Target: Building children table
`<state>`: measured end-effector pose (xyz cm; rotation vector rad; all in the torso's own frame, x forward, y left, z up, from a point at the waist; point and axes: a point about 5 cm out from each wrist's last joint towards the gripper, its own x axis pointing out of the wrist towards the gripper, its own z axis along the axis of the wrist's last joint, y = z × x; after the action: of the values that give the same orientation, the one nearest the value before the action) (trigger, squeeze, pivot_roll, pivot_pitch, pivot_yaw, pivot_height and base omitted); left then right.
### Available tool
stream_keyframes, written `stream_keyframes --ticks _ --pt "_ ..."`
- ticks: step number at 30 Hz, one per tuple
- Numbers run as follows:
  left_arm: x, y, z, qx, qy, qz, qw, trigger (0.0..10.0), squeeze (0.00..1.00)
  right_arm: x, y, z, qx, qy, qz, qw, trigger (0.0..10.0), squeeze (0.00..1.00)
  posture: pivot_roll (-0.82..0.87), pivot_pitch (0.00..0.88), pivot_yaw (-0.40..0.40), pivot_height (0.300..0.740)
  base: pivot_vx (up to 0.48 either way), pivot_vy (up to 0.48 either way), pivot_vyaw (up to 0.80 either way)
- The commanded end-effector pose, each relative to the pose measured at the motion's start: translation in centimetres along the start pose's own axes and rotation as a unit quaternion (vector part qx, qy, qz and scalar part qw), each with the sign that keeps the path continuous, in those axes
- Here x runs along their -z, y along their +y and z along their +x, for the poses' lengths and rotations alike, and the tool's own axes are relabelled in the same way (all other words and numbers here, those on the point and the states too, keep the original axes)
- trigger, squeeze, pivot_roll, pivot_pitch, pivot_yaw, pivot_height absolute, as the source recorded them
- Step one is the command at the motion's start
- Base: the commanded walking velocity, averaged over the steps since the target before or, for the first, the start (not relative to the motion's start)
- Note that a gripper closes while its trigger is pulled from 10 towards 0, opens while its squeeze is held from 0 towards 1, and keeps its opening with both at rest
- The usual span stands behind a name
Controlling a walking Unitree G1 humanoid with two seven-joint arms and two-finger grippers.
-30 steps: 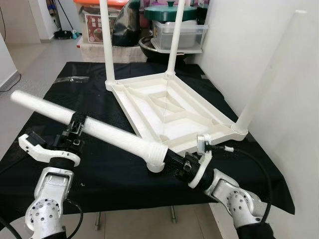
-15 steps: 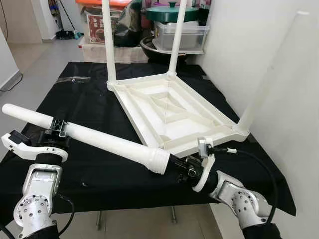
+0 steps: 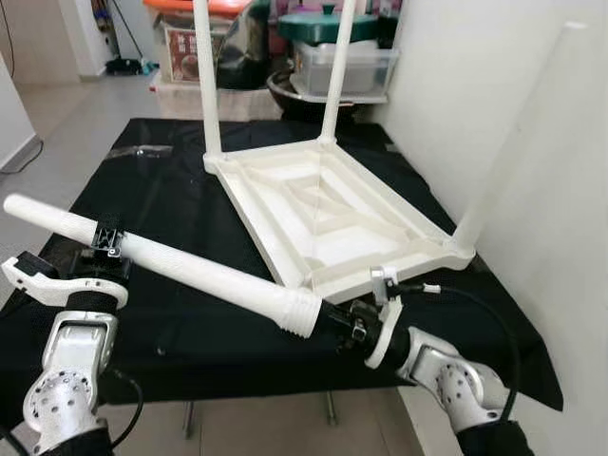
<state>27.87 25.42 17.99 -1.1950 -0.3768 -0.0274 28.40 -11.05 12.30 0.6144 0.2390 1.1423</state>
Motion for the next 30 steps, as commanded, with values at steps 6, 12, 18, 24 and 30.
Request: stream_keyframes --ticks 6,12,18,24,30 --pt "-0.4 0.8 0.5 -0.038 0.007 0.017 0.999 10.0 0.0 -1.2 -0.8 -0.4 0.037 -0.017 -0.02 0.999 10.0 1.0 0.07 0.0 -0.074 0.74 0.0 0.0 0.0" --pt "-2.0 0.2 0.7 -0.031 -0.014 0.027 0.999 10.0 0.0 -0.8 -1.3 -1.6 0.049 -0.011 -0.017 0.999 10.0 1.0 0.07 0.0 -0.073 0.74 0.0 0.0 0.0" --pt "-3.5 -0.1 1.1 -0.026 -0.035 0.036 0.998 10.0 0.0 -1.6 -2.7 -4.3 0.09 -0.012 -0.03 0.995 10.0 1.0 0.06 0.0 -0.071 0.74 0.0 0.0 0.0" --pt "-2.6 -0.4 1.4 -0.02 -0.018 0.044 0.999 10.0 0.0 -4.6 -3.6 -5.2 0.123 -0.029 -0.069 0.99 10.0 1.0 0.06 0.0 -0.067 0.74 0.0 0.0 0.0" --pt "0.0 -1.6 2.4 0.017 0.039 0.06 0.997 10.0 0.0 -8.8 -1.2 1.7 0.097 -0.023 -0.141 0.985 10.0 0.02 0.05 0.0 -0.051 0.74 0.0 0.0 0.0"
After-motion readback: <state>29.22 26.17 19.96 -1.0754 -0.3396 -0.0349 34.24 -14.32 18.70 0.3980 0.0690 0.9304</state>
